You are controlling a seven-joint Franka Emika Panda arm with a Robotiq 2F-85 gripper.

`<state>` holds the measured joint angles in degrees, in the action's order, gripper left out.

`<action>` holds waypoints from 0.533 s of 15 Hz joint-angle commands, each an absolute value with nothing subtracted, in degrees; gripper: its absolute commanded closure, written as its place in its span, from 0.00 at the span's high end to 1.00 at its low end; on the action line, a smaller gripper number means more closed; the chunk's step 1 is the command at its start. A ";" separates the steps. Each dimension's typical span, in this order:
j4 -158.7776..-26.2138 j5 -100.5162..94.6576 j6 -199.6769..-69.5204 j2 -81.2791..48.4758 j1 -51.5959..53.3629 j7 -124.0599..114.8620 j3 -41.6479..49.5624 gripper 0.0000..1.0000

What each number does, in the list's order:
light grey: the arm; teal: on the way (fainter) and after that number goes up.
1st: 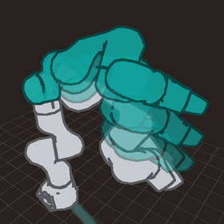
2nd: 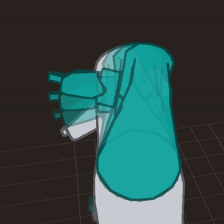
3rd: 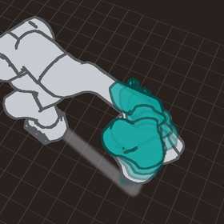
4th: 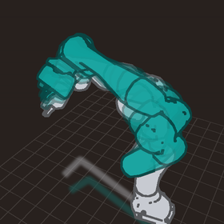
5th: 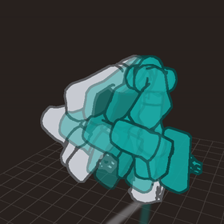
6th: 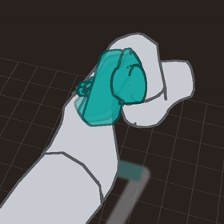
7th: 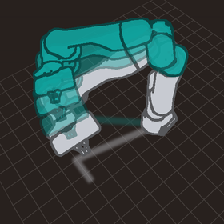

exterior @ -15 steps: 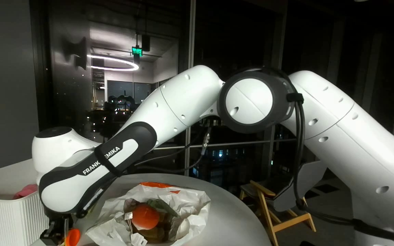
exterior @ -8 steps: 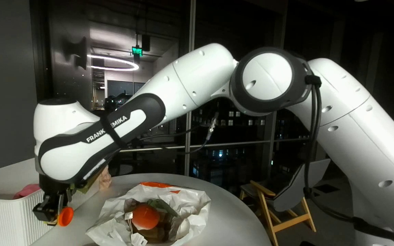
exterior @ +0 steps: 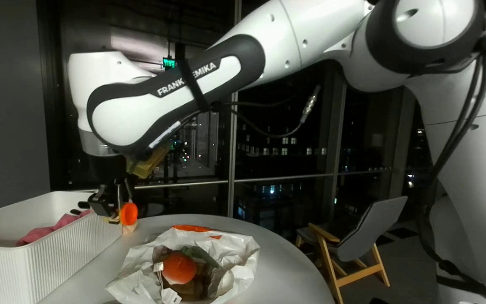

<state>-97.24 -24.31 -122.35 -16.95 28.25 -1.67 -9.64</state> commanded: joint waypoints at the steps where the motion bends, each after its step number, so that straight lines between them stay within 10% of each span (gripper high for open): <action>1: -108.80 -24.49 -115.64 -5.38 25.46 -4.12 -11.36 0.20; 8: -118.11 -18.15 -114.93 -4.57 20.36 1.82 -13.74 0.20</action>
<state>-114.43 -20.33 -112.22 -4.77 22.91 -1.59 -12.41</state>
